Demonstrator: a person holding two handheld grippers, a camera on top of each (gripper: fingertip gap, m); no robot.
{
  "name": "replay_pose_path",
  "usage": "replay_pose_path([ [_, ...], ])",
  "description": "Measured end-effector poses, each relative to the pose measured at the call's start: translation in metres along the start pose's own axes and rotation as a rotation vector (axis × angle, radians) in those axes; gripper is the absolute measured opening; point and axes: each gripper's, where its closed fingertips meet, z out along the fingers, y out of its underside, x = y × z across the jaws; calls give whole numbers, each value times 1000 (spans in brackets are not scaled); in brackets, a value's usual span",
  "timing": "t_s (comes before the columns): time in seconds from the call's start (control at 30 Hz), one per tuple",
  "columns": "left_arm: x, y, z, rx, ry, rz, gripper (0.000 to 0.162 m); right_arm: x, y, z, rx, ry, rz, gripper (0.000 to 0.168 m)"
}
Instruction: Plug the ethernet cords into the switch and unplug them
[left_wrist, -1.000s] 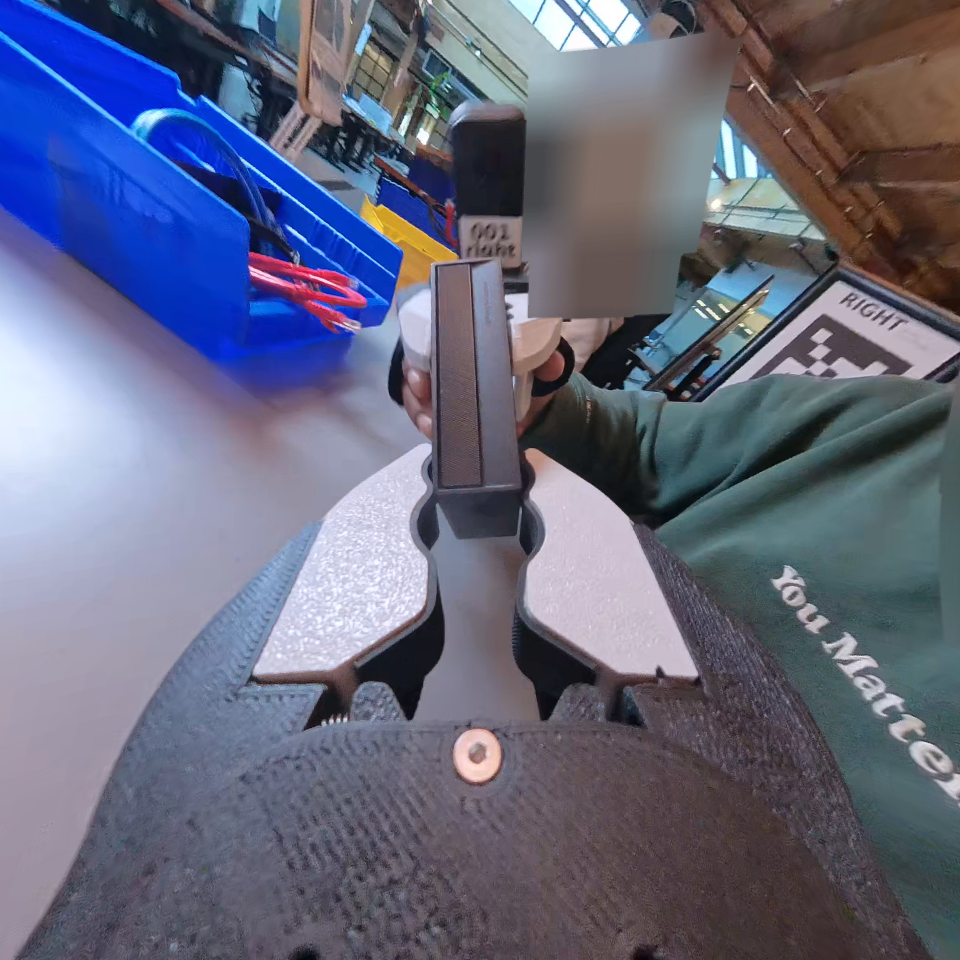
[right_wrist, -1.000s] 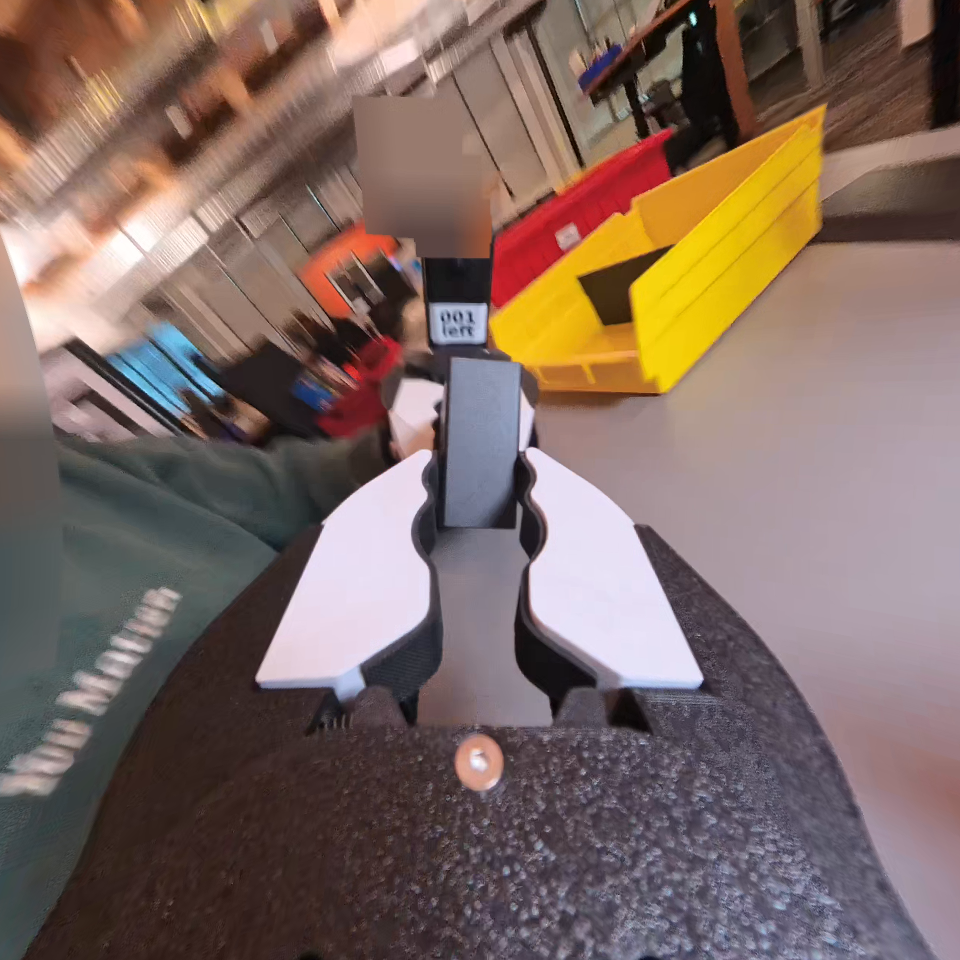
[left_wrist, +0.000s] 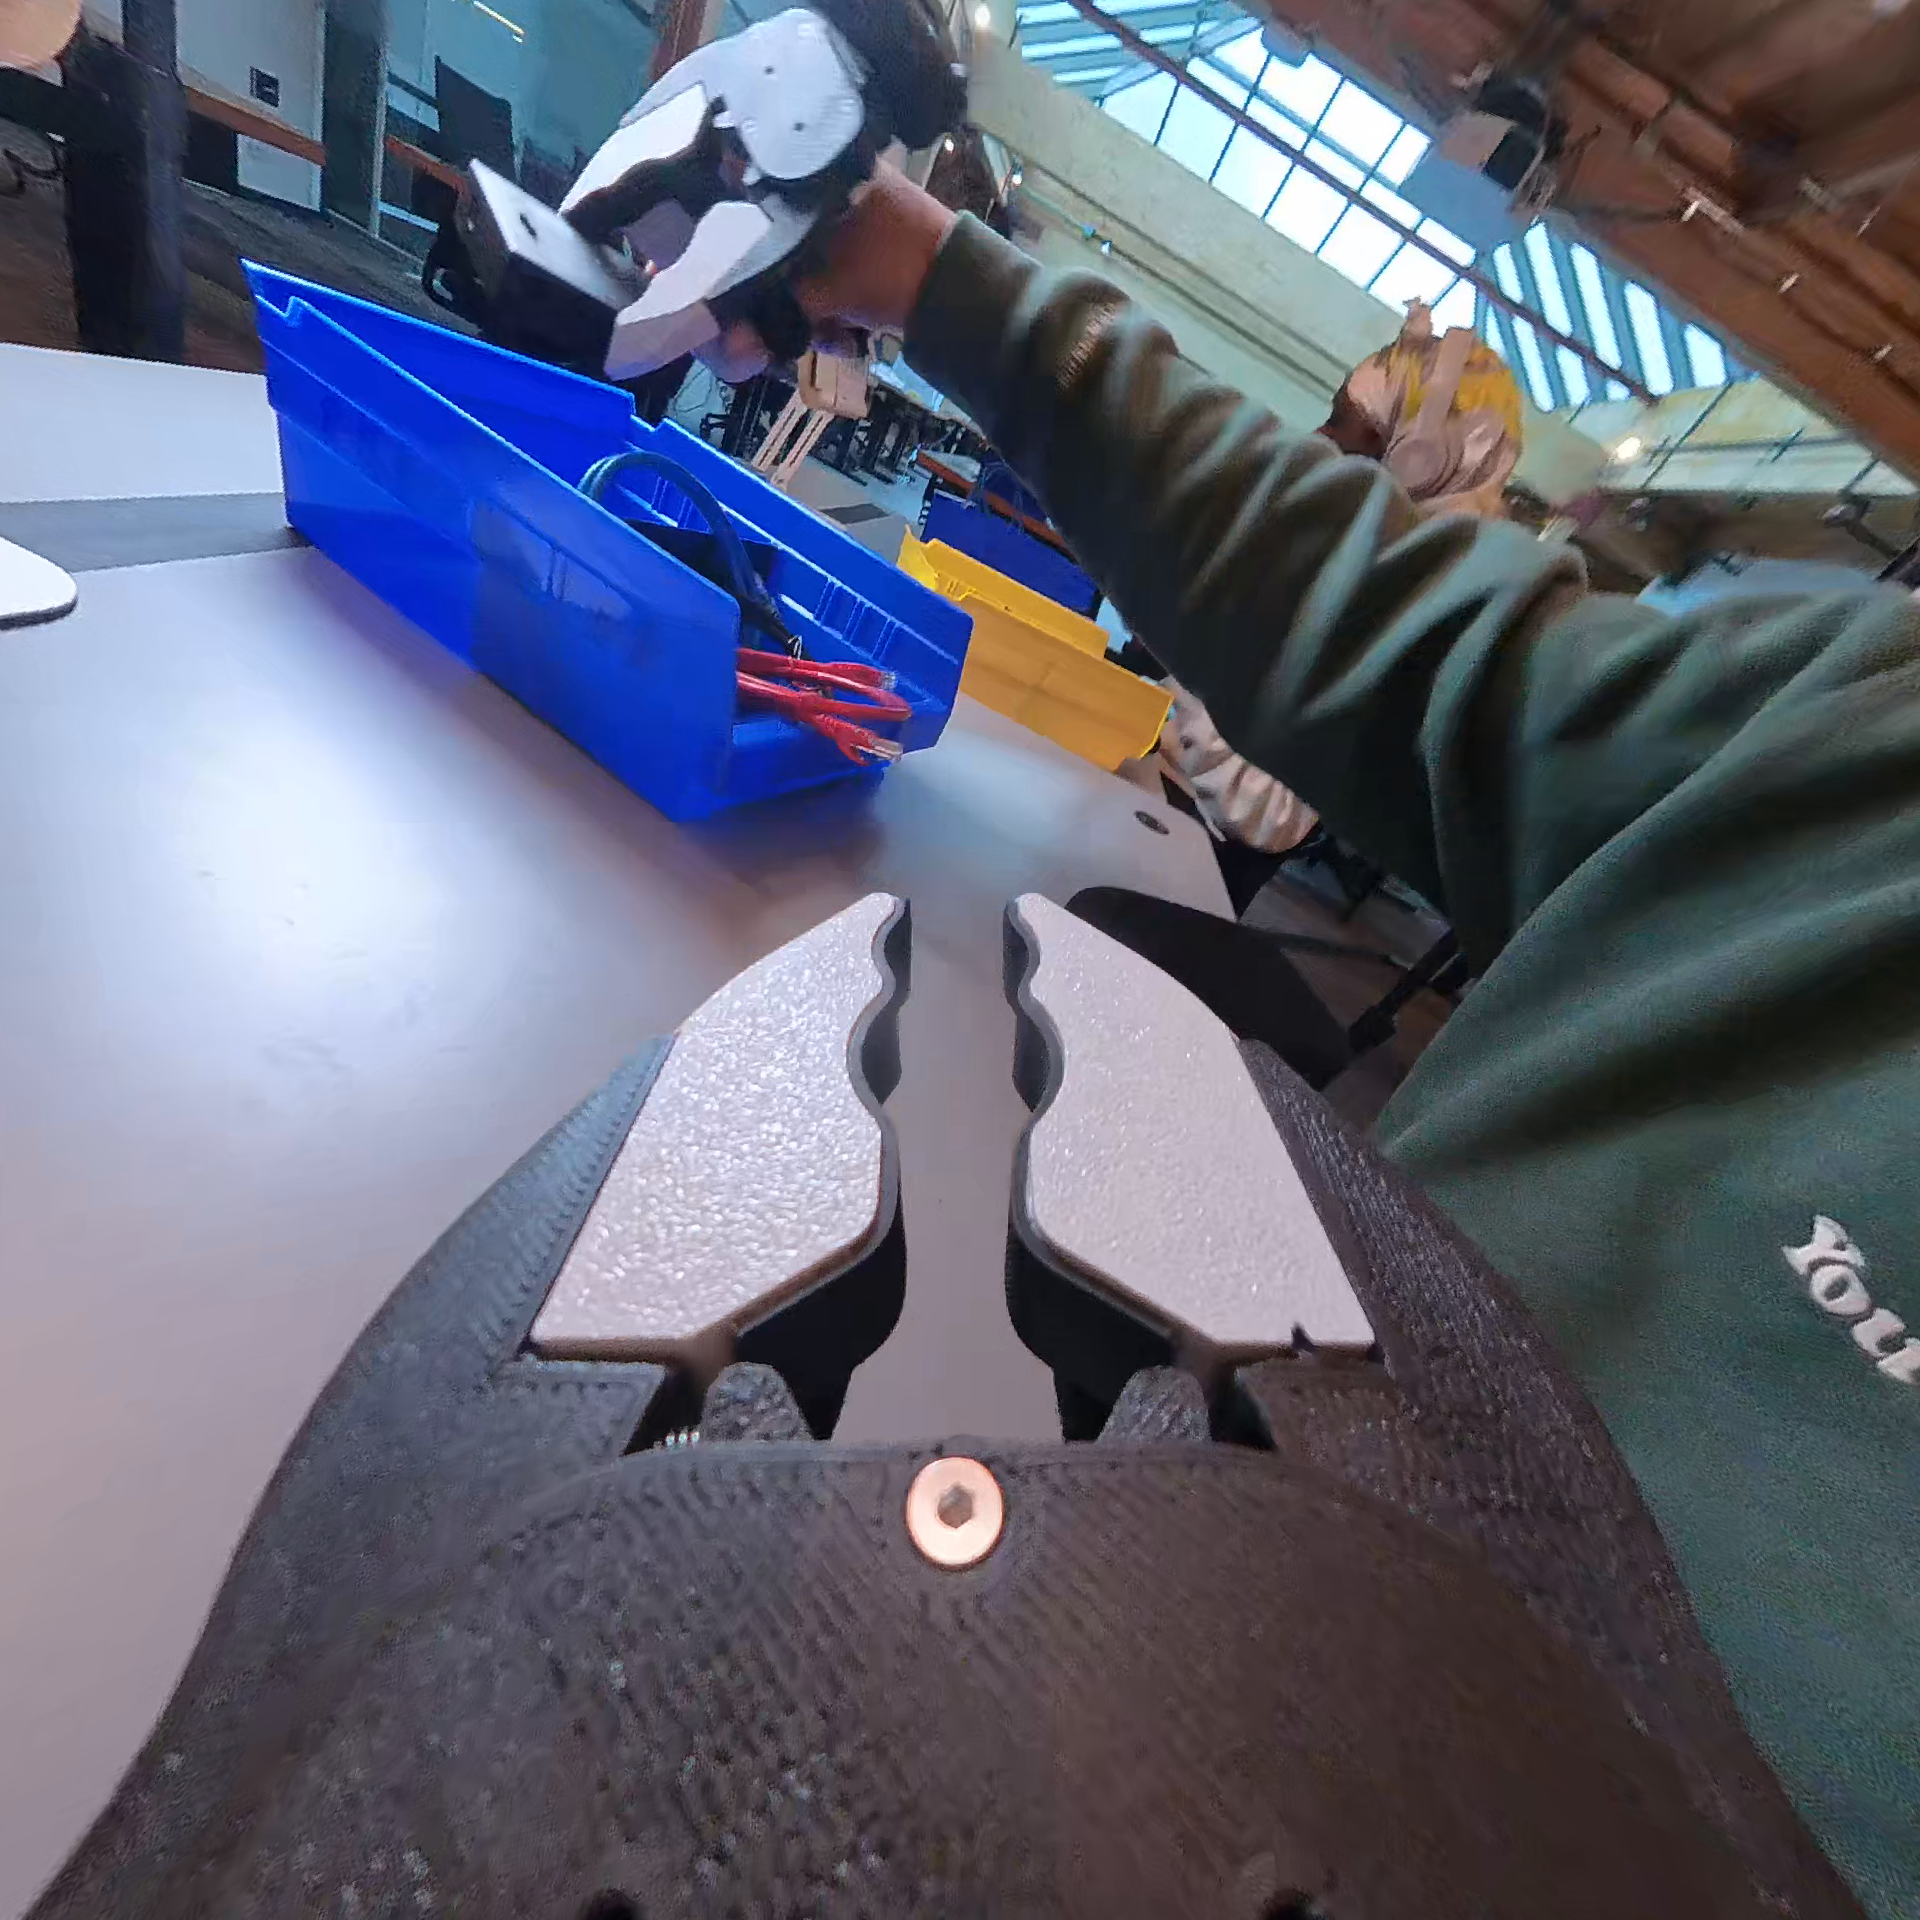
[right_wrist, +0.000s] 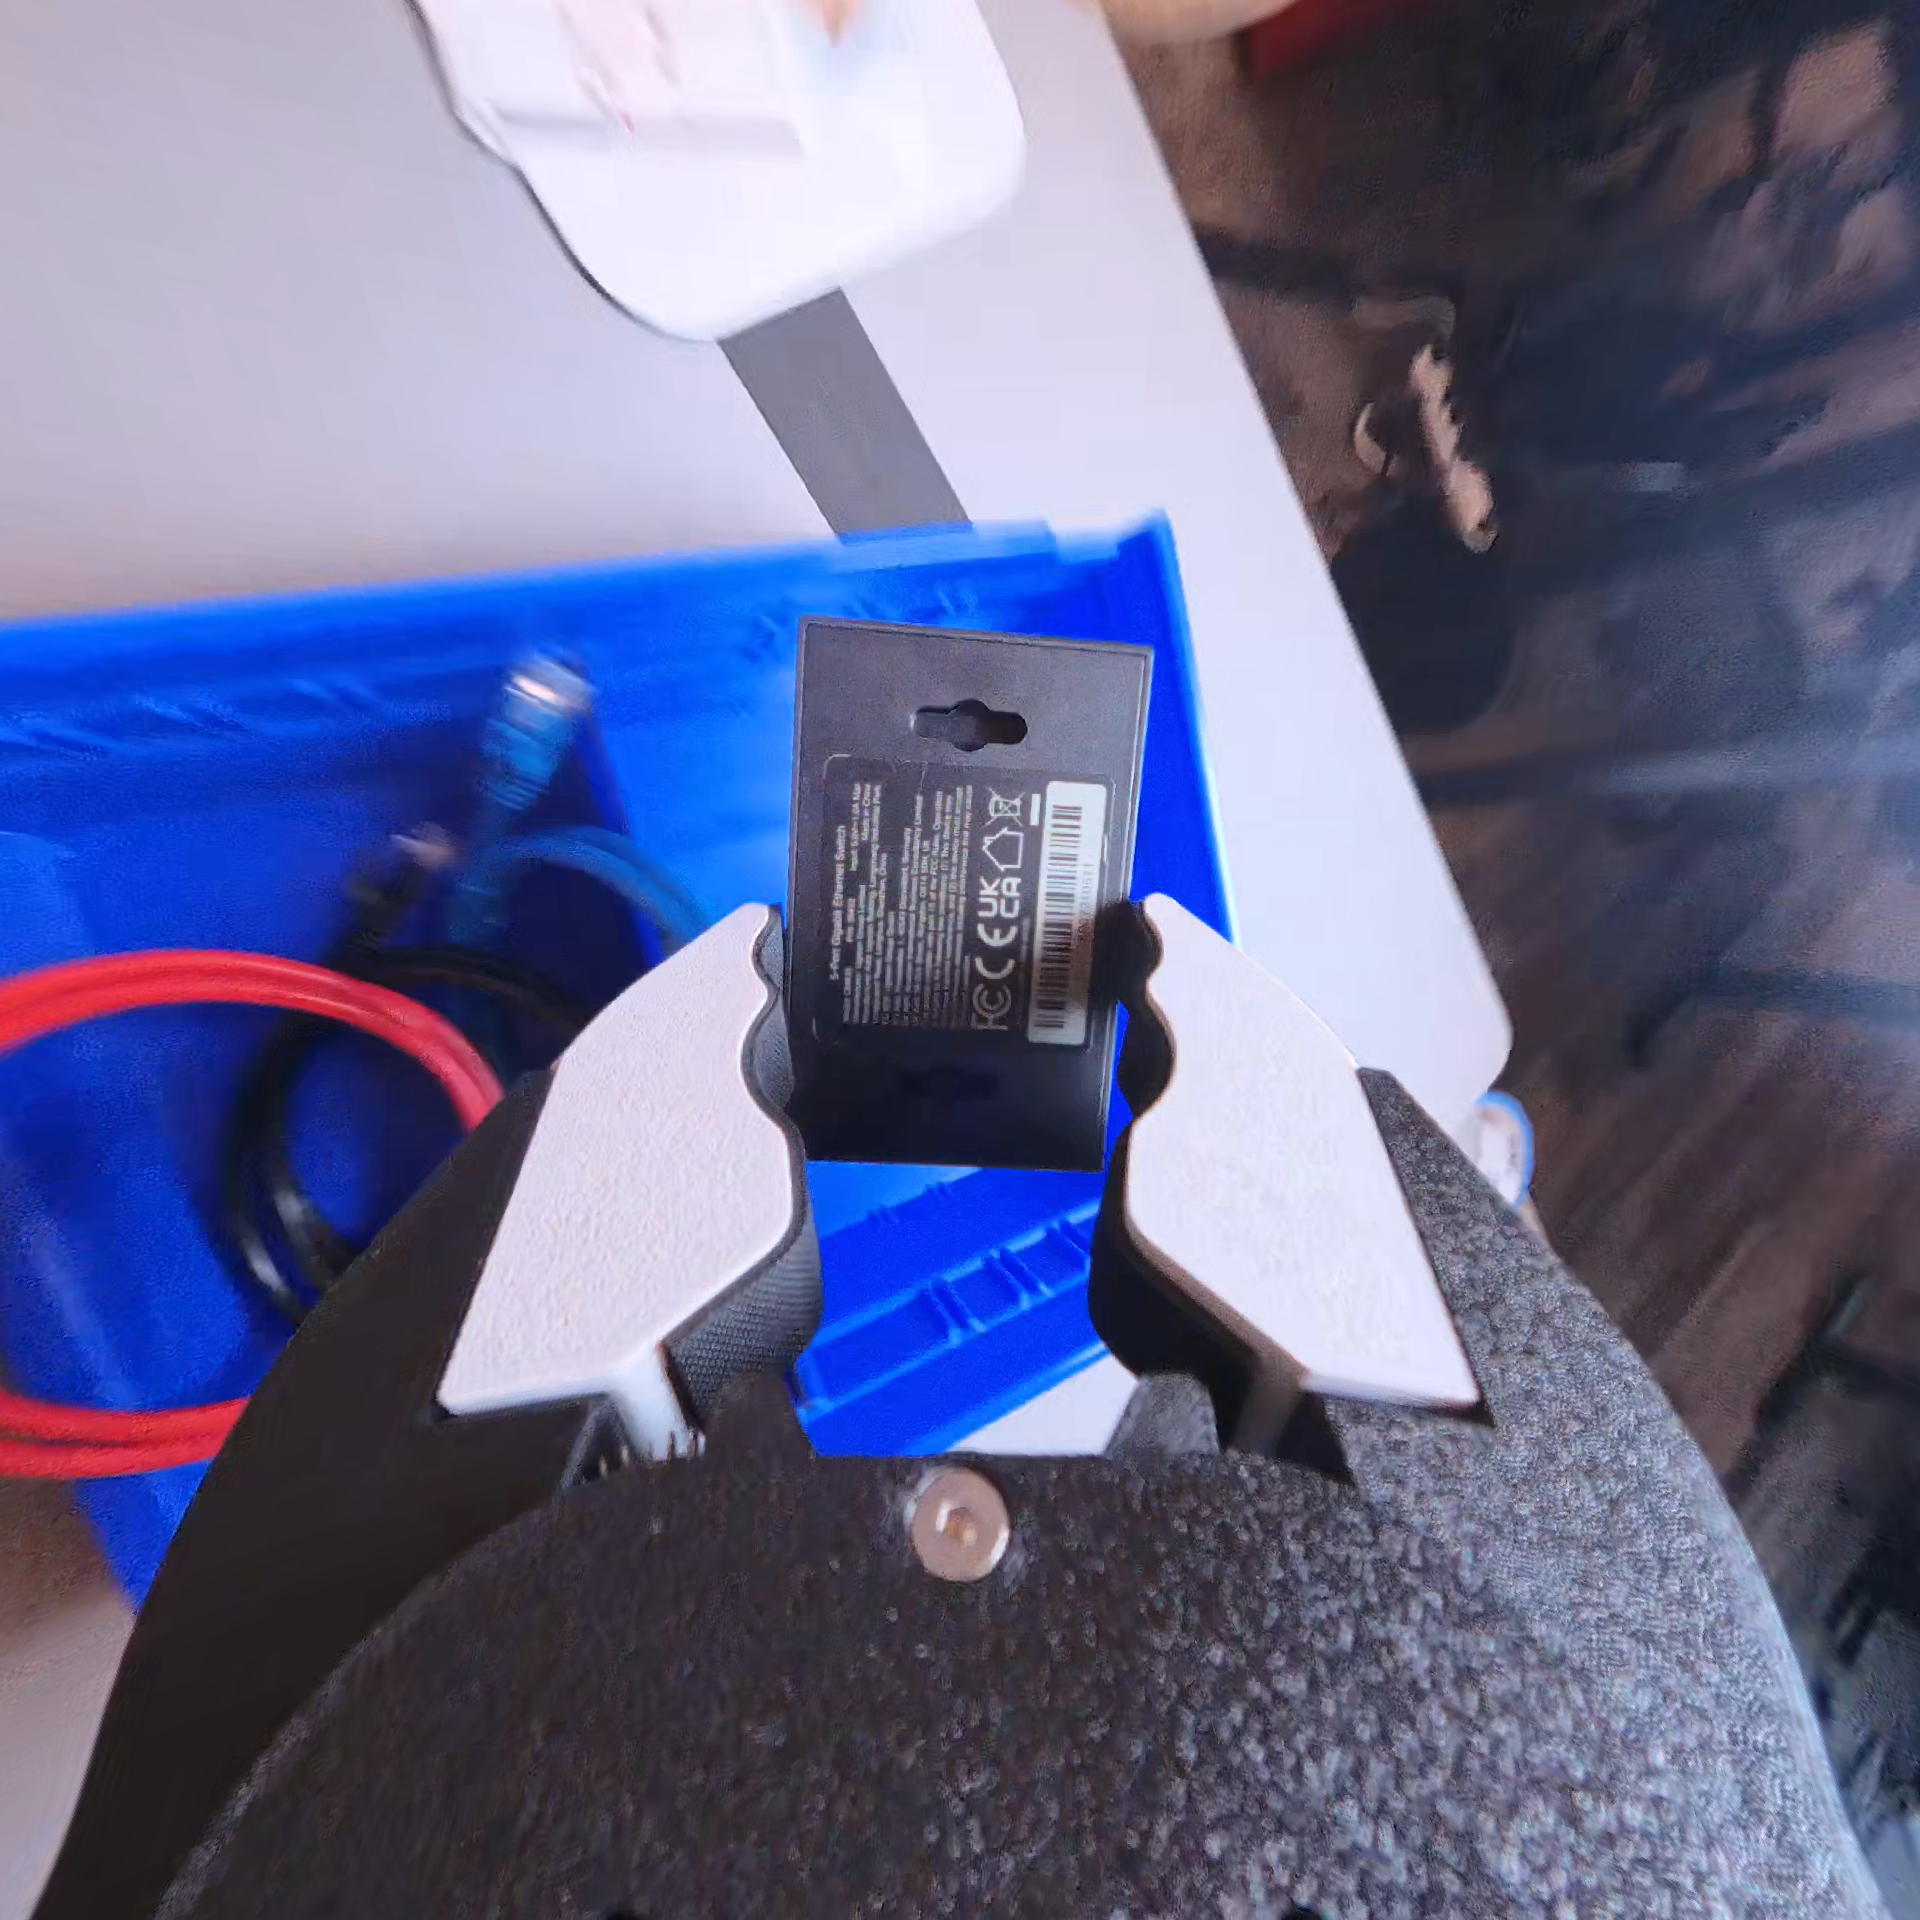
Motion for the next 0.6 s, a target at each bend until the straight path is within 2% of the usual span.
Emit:
replay_pose_path([
  [0.07, -1, 4, 1, -26, -17, 38, 16, 12, 24, 28, -67, -62, 59, 62],
  [0.2, -14, 8, -3, -74, -100, 128, 17, -2, 56, 77, -203, -188, 57, 62],
  [0.33, -31, 7, -9, -125, -223, 246, 26, -3, 67, 97, -266, -223, 67, 63],
  [0.47, -35, -2, -18, -126, -299, 329, 30, 10, 46, 87, -174, -135, 56, 68],
  [0.6, -47, -22, -44, -133, -441, 435, 33, 18, 16, 48, -17, 15, 1, 70],
])
